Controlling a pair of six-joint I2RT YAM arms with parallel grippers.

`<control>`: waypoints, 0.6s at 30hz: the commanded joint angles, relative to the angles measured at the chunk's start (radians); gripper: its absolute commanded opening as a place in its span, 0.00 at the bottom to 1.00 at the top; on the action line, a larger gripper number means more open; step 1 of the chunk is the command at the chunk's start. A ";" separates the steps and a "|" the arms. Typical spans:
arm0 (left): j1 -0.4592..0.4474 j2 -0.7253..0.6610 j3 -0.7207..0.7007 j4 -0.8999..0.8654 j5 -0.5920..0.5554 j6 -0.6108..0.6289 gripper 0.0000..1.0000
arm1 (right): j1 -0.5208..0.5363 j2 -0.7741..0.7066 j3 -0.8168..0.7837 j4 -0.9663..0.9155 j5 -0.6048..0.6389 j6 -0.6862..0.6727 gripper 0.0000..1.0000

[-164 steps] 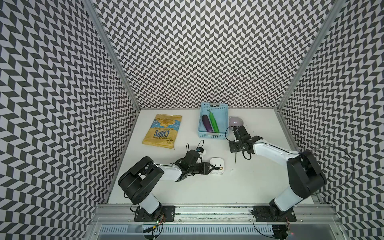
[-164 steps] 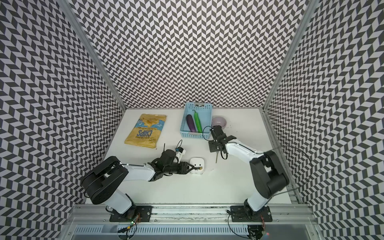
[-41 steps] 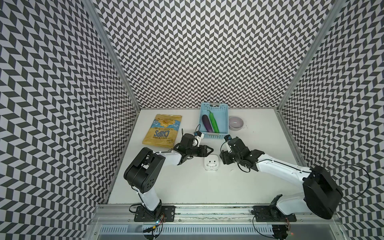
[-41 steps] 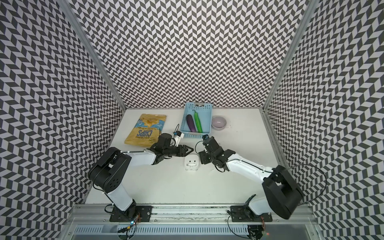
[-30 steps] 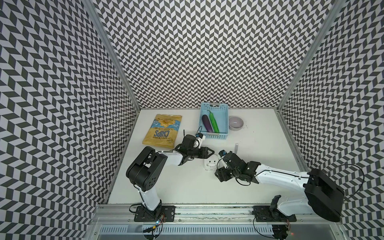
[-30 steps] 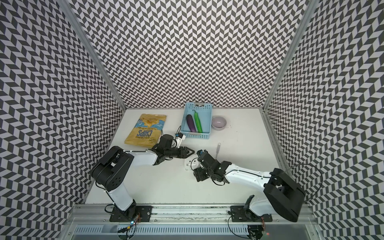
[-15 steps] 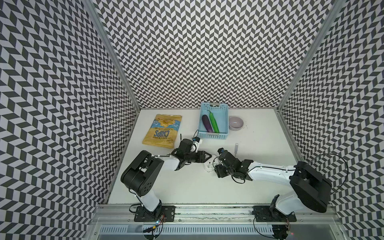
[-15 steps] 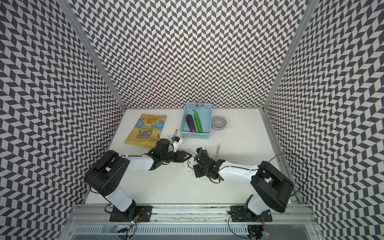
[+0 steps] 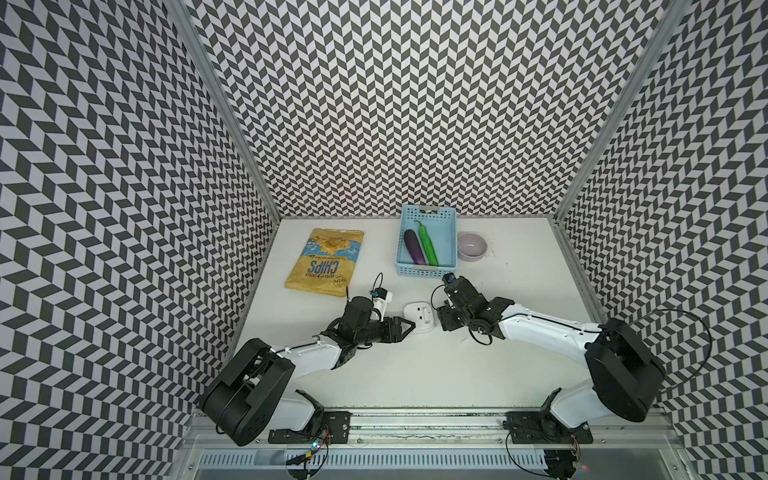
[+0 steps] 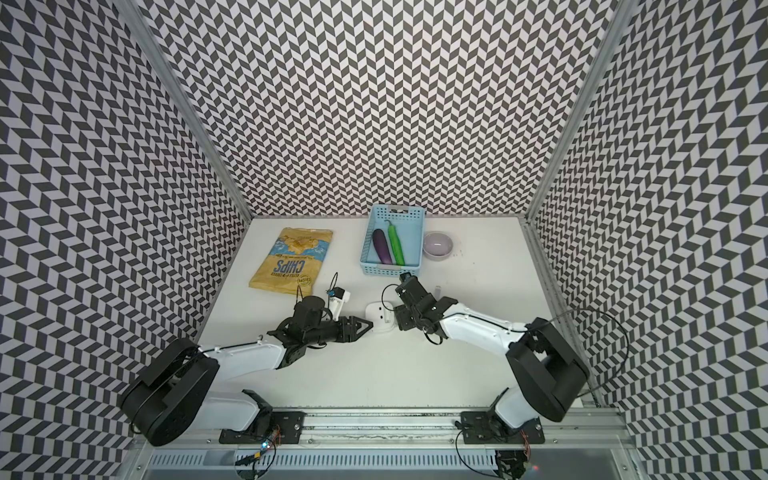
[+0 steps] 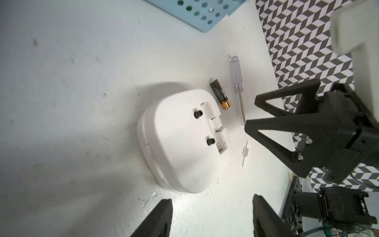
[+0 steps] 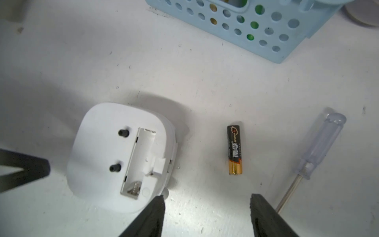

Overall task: Remove the battery from the alarm
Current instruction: Adjust the alarm at the center of the board, then pick up the cover from the center of the board.

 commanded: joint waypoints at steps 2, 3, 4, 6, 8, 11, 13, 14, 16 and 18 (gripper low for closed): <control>0.030 -0.068 0.006 -0.021 -0.060 0.002 0.65 | -0.019 -0.038 0.008 -0.145 -0.041 -0.024 0.56; 0.035 -0.080 0.005 -0.027 -0.064 0.005 0.65 | -0.020 -0.027 0.015 -0.173 -0.038 -0.029 0.54; 0.041 -0.092 0.003 -0.034 -0.070 0.007 0.65 | -0.019 -0.012 0.023 -0.197 -0.036 -0.038 0.52; 0.051 -0.115 -0.004 -0.046 -0.077 0.012 0.66 | -0.019 0.015 0.047 -0.231 -0.027 -0.039 0.44; 0.061 -0.128 -0.011 -0.056 -0.077 0.017 0.67 | -0.020 0.045 0.071 -0.246 -0.045 -0.045 0.41; 0.067 -0.137 -0.022 -0.061 -0.073 0.019 0.66 | -0.020 0.098 0.099 -0.284 -0.013 -0.043 0.41; 0.067 -0.138 -0.030 -0.059 -0.071 0.016 0.66 | -0.026 0.115 0.096 -0.292 -0.015 -0.039 0.41; 0.068 -0.139 -0.033 -0.058 -0.070 0.013 0.66 | -0.032 0.115 0.087 -0.284 -0.035 -0.032 0.41; 0.068 -0.137 -0.035 -0.057 -0.069 0.016 0.66 | -0.033 0.103 0.071 -0.265 -0.058 0.002 0.39; 0.067 -0.133 -0.036 -0.057 -0.069 0.019 0.66 | -0.031 0.085 0.057 -0.254 -0.050 0.081 0.38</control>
